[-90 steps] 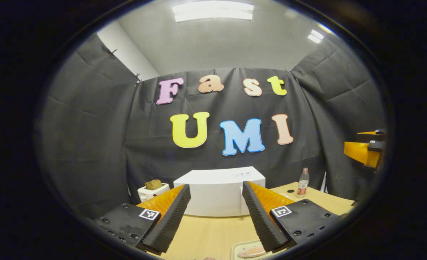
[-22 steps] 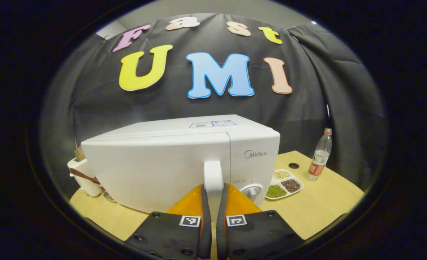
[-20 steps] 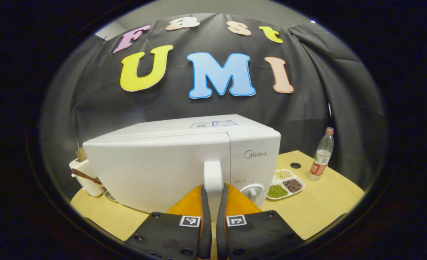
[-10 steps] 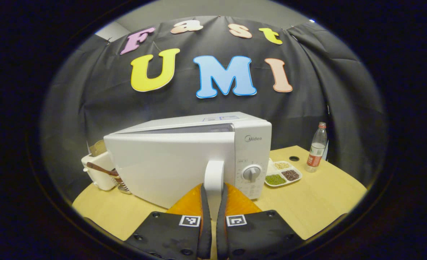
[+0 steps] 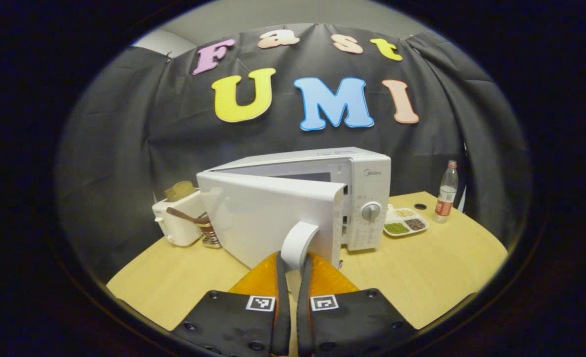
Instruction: Open the microwave oven with the left hand, put the food in, and close the microwave oven.
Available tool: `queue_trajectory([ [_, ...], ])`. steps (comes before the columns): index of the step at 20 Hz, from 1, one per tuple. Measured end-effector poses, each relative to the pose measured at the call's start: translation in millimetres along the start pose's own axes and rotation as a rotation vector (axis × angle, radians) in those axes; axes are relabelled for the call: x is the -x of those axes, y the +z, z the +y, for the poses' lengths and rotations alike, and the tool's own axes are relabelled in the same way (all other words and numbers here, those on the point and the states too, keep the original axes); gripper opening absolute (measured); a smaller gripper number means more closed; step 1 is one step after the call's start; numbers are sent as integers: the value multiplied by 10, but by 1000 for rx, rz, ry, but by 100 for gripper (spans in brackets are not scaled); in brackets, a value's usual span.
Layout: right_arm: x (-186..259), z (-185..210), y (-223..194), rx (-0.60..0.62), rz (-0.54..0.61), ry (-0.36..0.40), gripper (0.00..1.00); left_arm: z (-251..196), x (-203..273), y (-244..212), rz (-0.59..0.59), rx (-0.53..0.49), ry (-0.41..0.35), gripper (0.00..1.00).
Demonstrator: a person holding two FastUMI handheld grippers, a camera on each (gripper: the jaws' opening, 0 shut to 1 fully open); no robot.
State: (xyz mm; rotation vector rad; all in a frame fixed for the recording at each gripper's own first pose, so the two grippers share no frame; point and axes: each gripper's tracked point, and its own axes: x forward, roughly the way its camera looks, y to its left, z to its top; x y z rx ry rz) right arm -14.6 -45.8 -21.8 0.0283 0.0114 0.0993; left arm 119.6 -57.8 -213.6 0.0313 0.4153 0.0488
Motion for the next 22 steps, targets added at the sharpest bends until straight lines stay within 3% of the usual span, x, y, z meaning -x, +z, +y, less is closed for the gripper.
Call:
queue_trajectory([
  [8, -6, 517, 40, -20, -14, 116, 96, 589, 364, -201, 5, 8, 49, 12],
  [14, -25, 932, 69, -15, -2, 125, 96, 949, 489, -300, -2, 11, 23, 12],
  [22, -49, 1530, 131, -2, 5, 104, 96, 1251, 592, -368, -11, 5, -70, 12],
])
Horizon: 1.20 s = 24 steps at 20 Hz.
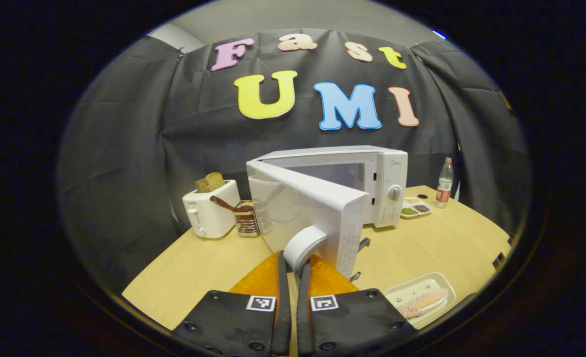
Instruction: Open the microwave oven with the left hand, put the food in, and close the microwave oven.
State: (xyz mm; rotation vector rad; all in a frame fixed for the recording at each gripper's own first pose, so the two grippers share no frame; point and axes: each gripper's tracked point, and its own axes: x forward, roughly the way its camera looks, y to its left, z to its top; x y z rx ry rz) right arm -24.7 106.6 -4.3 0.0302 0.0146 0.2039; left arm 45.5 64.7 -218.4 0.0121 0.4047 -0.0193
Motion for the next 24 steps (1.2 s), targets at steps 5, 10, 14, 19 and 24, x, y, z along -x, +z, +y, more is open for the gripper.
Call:
queue_trajectory([
  [5, -44, 404, -18, 10, 10, -3, 97, 360, 75, -77, -5, -5, -24, 12],
  [10, -100, 800, -50, 6, 23, 0, 96, 759, 118, -118, -5, -8, -31, 12],
  [14, -126, 1055, -47, -5, 28, -7, 97, 1004, 144, -165, -16, -5, -45, 12],
  [19, -105, 1246, -35, -1, 26, -11, 97, 1183, 120, -195, -34, 2, -68, 13],
  [24, -116, 1223, -30, 5, 29, 7, 96, 1210, 144, -210, -21, 19, -62, 15],
])
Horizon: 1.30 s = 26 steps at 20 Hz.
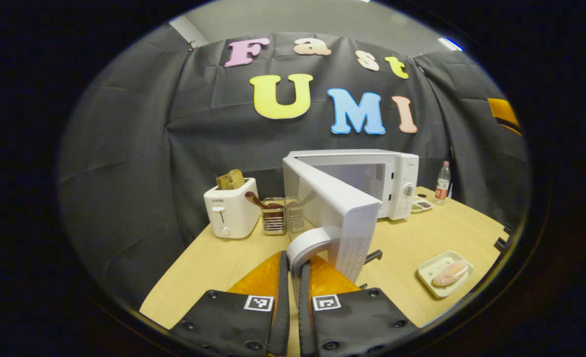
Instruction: Open the microwave oven with the left hand, put the food in, and close the microwave oven.
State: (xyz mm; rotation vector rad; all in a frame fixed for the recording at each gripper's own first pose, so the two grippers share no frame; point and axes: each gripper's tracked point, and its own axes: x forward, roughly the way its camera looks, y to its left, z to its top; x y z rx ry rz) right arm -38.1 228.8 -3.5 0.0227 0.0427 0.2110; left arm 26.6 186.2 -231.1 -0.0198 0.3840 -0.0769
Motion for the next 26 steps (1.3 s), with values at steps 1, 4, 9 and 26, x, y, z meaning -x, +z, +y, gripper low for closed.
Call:
queue_trajectory([
  [1, -25, -26, -15, -4, 3, 7, 96, -10, 15, 0, 5, 9, 3, 14],
  [4, -94, -169, -39, -16, 15, 30, 97, -22, 85, -41, 27, 35, 44, 19],
  [9, -205, -393, -109, -23, 25, 91, 96, -85, 496, -112, 38, 25, 140, 52],
  [26, 26, -369, -1670, 199, 314, 523, 97, -374, 1702, 1038, -215, 38, 397, 95],
])
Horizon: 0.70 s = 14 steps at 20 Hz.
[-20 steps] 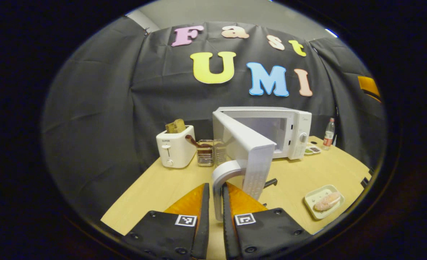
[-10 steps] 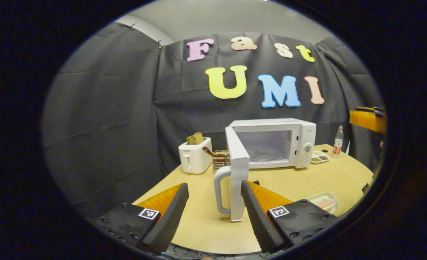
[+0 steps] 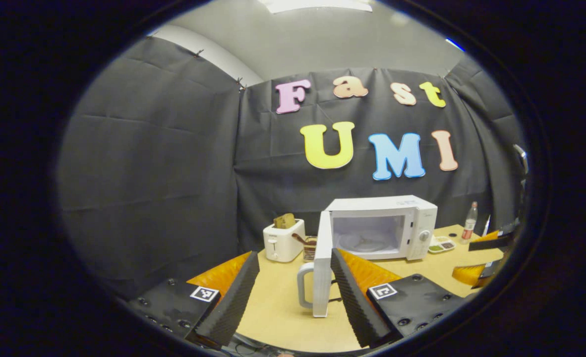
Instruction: Open the microwave oven with the left hand, put the food in, and close the microwave oven.
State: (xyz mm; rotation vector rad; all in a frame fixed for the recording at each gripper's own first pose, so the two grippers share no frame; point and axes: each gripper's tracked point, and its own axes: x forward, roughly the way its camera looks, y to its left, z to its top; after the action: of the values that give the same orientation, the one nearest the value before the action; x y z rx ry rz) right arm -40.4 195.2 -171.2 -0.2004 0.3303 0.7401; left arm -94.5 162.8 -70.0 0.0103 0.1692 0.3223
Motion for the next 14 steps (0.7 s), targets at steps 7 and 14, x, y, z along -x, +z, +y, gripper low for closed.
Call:
queue_trajectory([
  [7, -152, 270, -737, 56, 167, 152, 95, 127, 247, 81, -9, -11, 67, 95],
  [14, -256, 435, -1107, 84, 258, 240, 94, 251, 400, 1, 17, -24, 128, 94],
])
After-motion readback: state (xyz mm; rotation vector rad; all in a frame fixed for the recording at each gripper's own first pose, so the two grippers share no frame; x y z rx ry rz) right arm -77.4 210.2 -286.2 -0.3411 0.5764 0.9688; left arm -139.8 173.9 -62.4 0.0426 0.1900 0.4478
